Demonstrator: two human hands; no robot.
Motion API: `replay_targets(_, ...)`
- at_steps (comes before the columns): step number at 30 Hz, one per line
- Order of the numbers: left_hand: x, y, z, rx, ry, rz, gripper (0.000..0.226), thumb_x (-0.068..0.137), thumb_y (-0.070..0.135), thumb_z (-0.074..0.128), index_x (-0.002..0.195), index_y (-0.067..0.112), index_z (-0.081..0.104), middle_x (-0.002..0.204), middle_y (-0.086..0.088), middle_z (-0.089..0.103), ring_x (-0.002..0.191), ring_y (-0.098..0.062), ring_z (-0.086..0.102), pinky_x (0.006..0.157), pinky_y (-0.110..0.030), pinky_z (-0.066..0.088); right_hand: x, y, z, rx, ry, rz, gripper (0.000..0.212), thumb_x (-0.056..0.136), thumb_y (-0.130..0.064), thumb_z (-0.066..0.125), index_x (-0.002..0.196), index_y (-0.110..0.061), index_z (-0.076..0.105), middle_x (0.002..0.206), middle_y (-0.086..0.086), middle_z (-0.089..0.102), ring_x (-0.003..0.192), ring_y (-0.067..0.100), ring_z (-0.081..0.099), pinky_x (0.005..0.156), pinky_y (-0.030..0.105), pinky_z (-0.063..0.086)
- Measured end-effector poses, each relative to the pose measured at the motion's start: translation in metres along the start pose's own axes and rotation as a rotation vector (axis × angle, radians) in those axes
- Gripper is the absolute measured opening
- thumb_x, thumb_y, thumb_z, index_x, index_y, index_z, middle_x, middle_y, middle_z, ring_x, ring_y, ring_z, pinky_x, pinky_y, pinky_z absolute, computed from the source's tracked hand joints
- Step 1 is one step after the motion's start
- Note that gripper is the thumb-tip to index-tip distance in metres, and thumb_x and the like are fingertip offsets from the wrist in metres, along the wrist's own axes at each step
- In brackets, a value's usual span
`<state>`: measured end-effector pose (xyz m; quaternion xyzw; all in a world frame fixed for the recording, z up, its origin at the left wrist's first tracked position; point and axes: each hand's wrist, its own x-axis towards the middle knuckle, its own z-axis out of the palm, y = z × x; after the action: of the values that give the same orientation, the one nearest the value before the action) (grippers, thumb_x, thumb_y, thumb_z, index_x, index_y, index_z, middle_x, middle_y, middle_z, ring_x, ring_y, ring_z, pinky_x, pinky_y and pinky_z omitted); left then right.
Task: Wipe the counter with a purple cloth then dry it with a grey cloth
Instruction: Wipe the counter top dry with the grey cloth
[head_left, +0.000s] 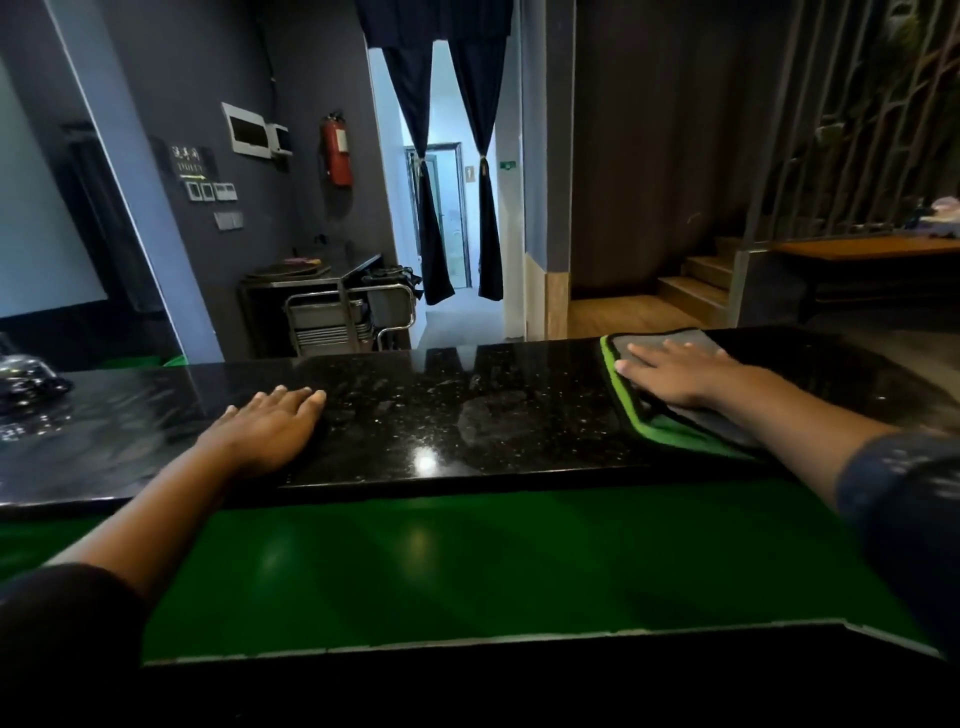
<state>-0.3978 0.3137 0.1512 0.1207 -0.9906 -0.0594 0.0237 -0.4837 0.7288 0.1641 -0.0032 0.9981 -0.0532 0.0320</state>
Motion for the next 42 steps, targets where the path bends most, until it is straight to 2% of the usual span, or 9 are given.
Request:
replay_targets(2,0.005,0.0,0.001,-0.02,0.027,-0.023,0.06,0.098,0.053,0.014,0.151,0.027,0.021,0.16,-0.002,0.011,0.147,-0.022,0.008,0.117,-0.047,0.005,0.01,-0.035,0.005,-0.008,0.035,-0.005,0.072,0.09,-0.073,0.016,0.152,-0.037,0.012,0.162,0.009,0.005,0.148,0.031,0.006,0.116,0.057,0.002)
replay_targets(11,0.002,-0.001,-0.001,-0.042,0.009,-0.026,0.062,0.096,0.056,0.018,0.151,0.027,0.018,0.16,-0.003,0.008,0.147,-0.022,0.007,0.117,-0.046,0.003,-0.052,-0.236,0.033,-0.007,-0.026,-0.516,0.071,0.09,-0.071,0.013,0.153,-0.037,0.007,0.162,0.011,0.0,0.148,0.031,-0.001,0.116,0.056,-0.005)
replay_targets(16,-0.003,-0.004,-0.003,-0.056,0.006,0.006,0.061,0.097,0.055,0.019,0.151,0.026,0.018,0.16,-0.004,0.008,0.147,-0.023,0.006,0.117,-0.045,0.002,-0.044,-0.178,0.025,0.004,-0.029,-0.509,0.065,0.092,-0.069,0.013,0.151,-0.042,0.009,0.163,0.0,0.003,0.149,0.024,0.0,0.115,0.054,-0.001)
replay_targets(22,-0.001,-0.007,-0.002,-0.045,-0.001,0.013,0.06,0.098,0.052,0.017,0.152,0.025,0.014,0.16,-0.004,0.006,0.147,-0.023,0.004,0.117,-0.046,0.001,-0.013,-0.047,0.007,0.011,-0.009,-0.036,0.069,0.089,-0.074,0.013,0.151,-0.042,0.012,0.163,0.002,0.004,0.149,0.028,0.004,0.114,0.056,0.0)
replay_targets(25,0.001,-0.004,-0.001,-0.043,-0.007,0.001,0.06,0.098,0.051,0.017,0.152,0.024,0.014,0.16,-0.005,0.006,0.147,-0.024,0.003,0.117,-0.046,0.002,-0.017,-0.043,0.007,-0.004,0.011,0.055,0.07,0.09,-0.073,0.013,0.152,-0.04,0.012,0.163,0.005,0.005,0.148,0.03,0.007,0.115,0.056,0.002)
replay_targets(30,-0.003,-0.001,-0.002,-0.069,-0.005,-0.018,0.059,0.099,0.049,0.018,0.151,0.022,0.017,0.16,-0.007,0.01,0.147,-0.027,0.006,0.117,-0.048,0.003,-0.056,-0.114,0.021,0.003,0.056,-0.209,0.07,0.089,-0.072,0.011,0.151,-0.04,0.009,0.162,0.008,0.005,0.148,0.031,0.006,0.115,0.056,0.003)
replay_targets(34,-0.02,0.02,-0.01,-0.048,0.121,-0.004,0.053,0.099,0.044,0.024,0.142,0.015,0.038,0.149,-0.012,0.038,0.138,-0.029,0.032,0.115,-0.052,0.015,-0.087,-0.139,0.025,0.026,0.021,-0.282,0.068,0.092,-0.069,0.011,0.153,-0.038,0.006,0.162,0.01,0.0,0.148,0.031,0.0,0.116,0.055,-0.002)
replay_targets(39,-0.057,0.081,-0.01,-0.284,0.08,0.231,0.061,0.095,0.055,0.032,0.139,0.013,0.038,0.141,-0.015,0.047,0.129,-0.03,0.045,0.11,-0.053,0.03,-0.096,-0.121,0.02,0.358,0.057,-0.359,0.059,0.1,-0.055,0.02,0.153,-0.029,0.019,0.162,0.005,0.012,0.149,0.021,0.003,0.119,0.05,0.004)
replay_targets(42,-0.069,0.107,-0.013,-0.269,0.061,0.409,0.062,0.095,0.056,0.032,0.145,0.019,0.033,0.149,-0.01,0.037,0.137,-0.027,0.035,0.114,-0.054,0.021,-0.105,-0.098,0.015,0.453,0.136,-0.368,0.055,0.101,-0.05,0.023,0.151,-0.027,0.024,0.161,0.004,0.013,0.149,0.021,0.004,0.118,0.049,0.004)
